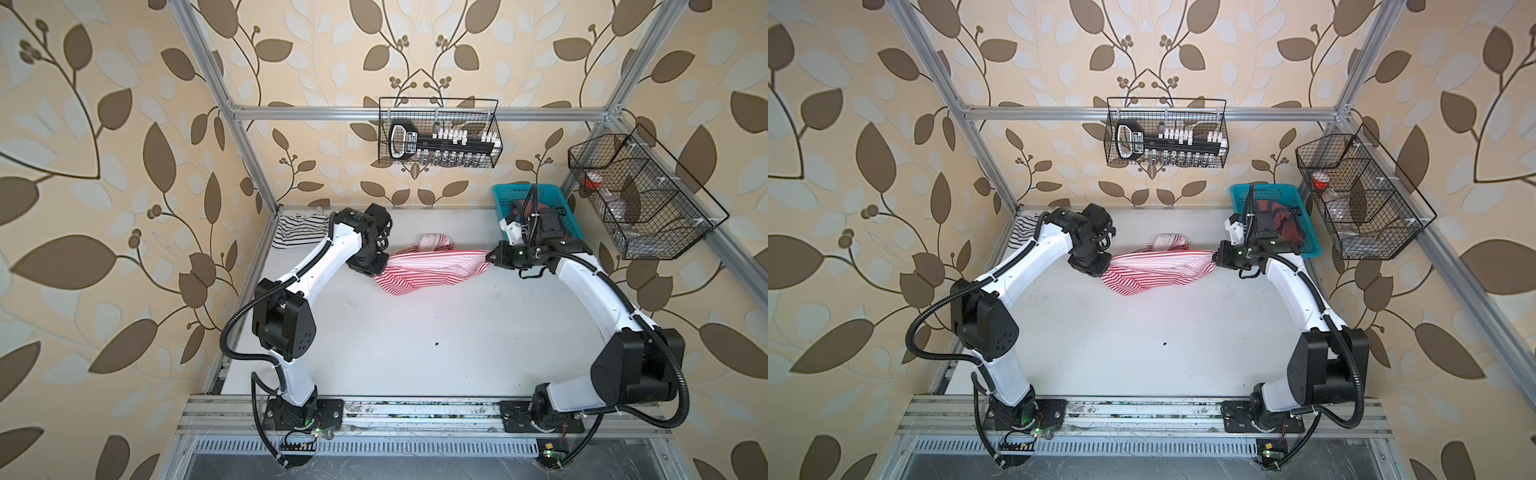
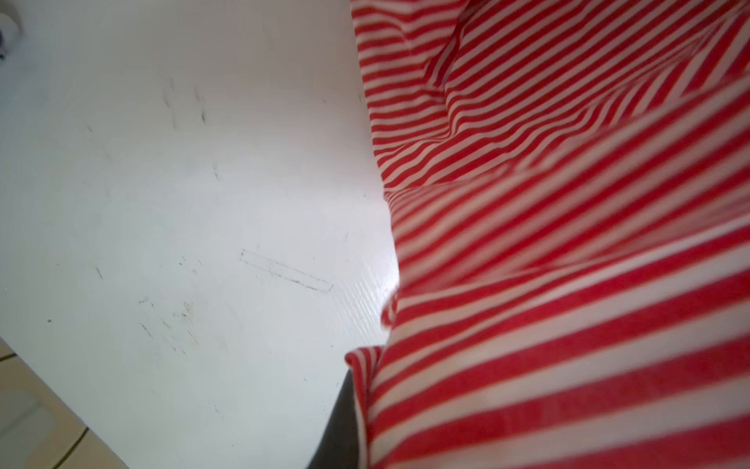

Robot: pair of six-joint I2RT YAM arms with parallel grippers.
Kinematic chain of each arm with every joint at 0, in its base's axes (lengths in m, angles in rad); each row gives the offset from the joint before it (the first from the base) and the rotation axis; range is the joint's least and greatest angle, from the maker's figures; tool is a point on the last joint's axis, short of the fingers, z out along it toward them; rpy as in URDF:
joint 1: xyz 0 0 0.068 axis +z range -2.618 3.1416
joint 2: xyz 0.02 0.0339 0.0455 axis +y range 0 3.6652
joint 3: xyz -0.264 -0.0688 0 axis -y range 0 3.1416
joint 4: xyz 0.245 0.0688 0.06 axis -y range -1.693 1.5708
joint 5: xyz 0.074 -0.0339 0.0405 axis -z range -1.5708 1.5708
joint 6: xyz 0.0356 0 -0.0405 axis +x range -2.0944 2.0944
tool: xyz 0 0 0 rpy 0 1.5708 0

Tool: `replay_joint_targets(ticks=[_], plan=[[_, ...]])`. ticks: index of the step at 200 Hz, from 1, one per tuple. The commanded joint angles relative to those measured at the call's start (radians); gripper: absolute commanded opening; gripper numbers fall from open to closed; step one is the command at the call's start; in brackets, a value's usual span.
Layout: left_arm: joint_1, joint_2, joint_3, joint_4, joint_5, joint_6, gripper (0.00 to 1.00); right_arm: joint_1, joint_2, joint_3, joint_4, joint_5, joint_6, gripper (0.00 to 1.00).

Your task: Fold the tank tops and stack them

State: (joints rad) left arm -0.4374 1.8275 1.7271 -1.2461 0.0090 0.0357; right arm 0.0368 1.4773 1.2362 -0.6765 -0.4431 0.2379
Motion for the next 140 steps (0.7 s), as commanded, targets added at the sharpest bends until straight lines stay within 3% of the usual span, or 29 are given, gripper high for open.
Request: replay_joint_targets(ticks=[1, 13, 35, 64, 91, 140], plan=[[0.009, 0.073, 0.016, -0.057, 0.027, 0.054, 0.28, -0.011, 0.067, -0.044, 0.003, -0.035, -0.018, 0.0], [0.01, 0.121, 0.044, -0.064, 0.026, 0.046, 0.46, -0.011, 0.113, -0.039, 0.012, -0.049, -0.015, 0.0], [0.009, 0.16, 0.083, -0.068, 0.013, 0.02, 0.53, -0.011, 0.189, -0.025, 0.036, -0.068, -0.011, 0.0], [0.009, 0.136, 0.093, -0.037, 0.068, -0.036, 0.53, -0.011, 0.25, 0.002, 0.042, -0.076, -0.014, 0.0], [0.012, 0.126, 0.052, 0.09, 0.057, -0.2, 0.52, -0.011, 0.287, 0.035, 0.046, -0.078, -0.015, 0.0], [0.069, 0.257, 0.074, 0.232, 0.091, -0.428, 0.51, -0.011, 0.309, 0.042, 0.053, -0.083, -0.012, 0.0]])
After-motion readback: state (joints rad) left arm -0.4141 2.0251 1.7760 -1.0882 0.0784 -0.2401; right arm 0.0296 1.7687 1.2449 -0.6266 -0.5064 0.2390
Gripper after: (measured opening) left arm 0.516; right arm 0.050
